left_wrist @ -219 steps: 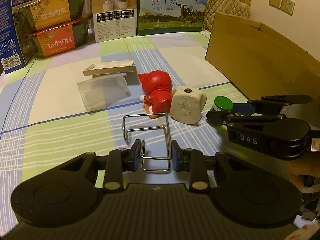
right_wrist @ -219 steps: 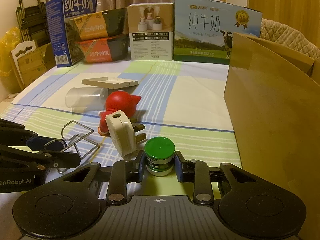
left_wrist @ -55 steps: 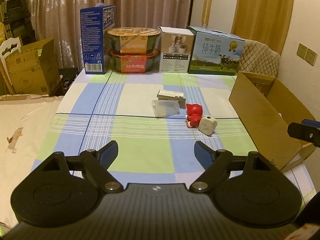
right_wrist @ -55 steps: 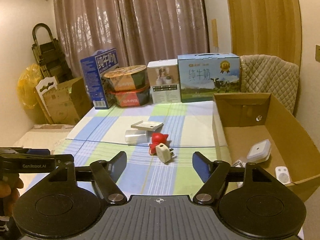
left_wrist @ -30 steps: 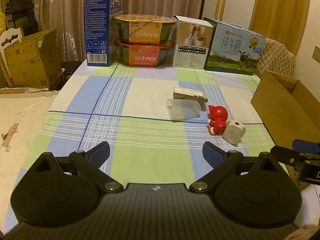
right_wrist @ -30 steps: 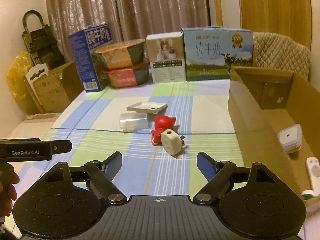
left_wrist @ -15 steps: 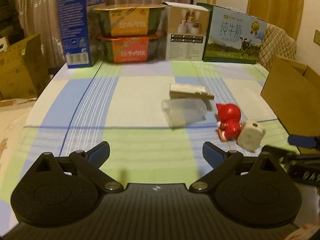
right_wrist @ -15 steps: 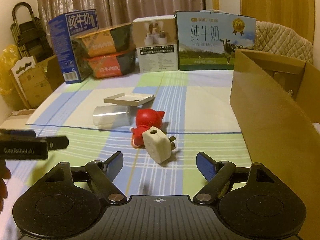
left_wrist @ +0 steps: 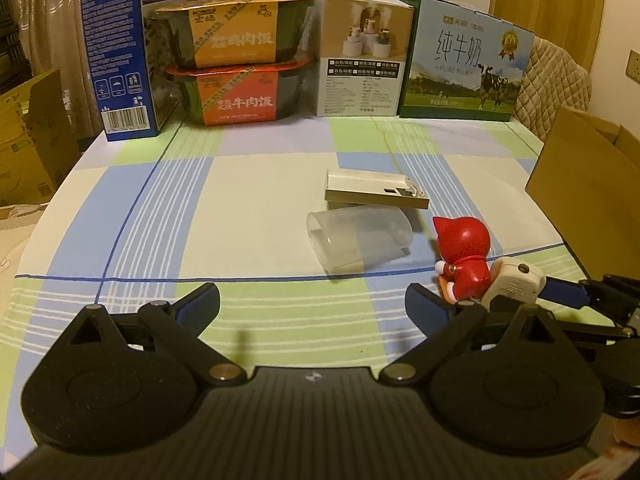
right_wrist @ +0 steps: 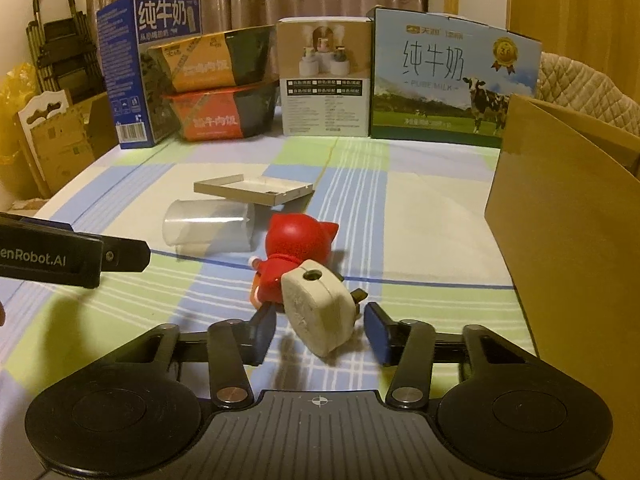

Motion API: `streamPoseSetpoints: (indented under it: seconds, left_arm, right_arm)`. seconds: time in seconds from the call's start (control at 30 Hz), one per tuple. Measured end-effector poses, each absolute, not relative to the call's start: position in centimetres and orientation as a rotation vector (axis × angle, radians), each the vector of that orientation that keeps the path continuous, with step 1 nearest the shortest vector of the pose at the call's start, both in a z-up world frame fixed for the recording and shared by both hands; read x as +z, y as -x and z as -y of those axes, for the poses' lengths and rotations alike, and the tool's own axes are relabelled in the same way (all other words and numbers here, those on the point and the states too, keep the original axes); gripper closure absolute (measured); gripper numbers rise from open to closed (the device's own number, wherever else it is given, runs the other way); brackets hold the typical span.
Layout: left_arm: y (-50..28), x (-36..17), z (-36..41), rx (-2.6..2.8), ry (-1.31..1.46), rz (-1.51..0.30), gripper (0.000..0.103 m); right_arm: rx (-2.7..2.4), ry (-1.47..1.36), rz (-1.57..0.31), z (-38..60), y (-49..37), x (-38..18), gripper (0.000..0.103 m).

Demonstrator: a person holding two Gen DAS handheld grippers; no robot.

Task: Organize rigid objects
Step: 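Grasp the white plug charger with the right tool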

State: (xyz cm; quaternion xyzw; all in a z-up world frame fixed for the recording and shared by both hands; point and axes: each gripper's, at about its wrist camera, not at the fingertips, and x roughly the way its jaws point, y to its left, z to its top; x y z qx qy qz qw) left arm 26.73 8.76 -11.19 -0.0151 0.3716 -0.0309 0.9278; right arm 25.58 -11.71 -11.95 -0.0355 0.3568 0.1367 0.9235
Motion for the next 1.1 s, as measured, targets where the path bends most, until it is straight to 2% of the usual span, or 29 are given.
streamPoseSetpoints:
  seconds: [0.07, 0.13, 0.47, 0.53, 0.6, 0.7, 1.1]
  left_arm:
    - [-26.9, -11.3, -8.6, -0.067, 0.028, -0.764, 0.006]
    - [-27.0, -11.5, -8.6, -0.069, 0.028, -0.769, 0.006]
    - [-27.0, -11.6, -8.3, -0.083, 0.037, -0.772, 0.006]
    - [-27.0, -11.6, -8.3, -0.083, 0.04, -0.773, 0.006]
    - [-27.0, -11.6, -8.3, -0.084, 0.044, -0.774, 0.006]
    - [-27.1, -11.7, -8.3, -0.088, 0.05, -0.776, 0.006]
    - [-27.1, -11.7, -8.3, -0.101, 0.069, -0.776, 0.006]
  right_arm:
    - [0.28, 0.079, -0.733, 11.7, -25.8, -12.0, 0.072]
    - [0.288, 0.073, -0.739, 11.9, -25.8, -11.9, 0.074]
    - [0.223, 0.103, -0.727, 15.2, -25.8, -11.6, 0.074]
    - [0.218, 0.097, -0.727, 15.4, -25.8, -11.5, 0.069]
    - [0.21, 0.091, -0.717, 15.3, -25.7, -11.3, 0.056]
    - [0.189, 0.071, -0.716, 14.9, -25.6, -11.1, 0.044]
    - [0.06, -0.019, -0.735, 13.7, -27.0, -11.8, 0.044]
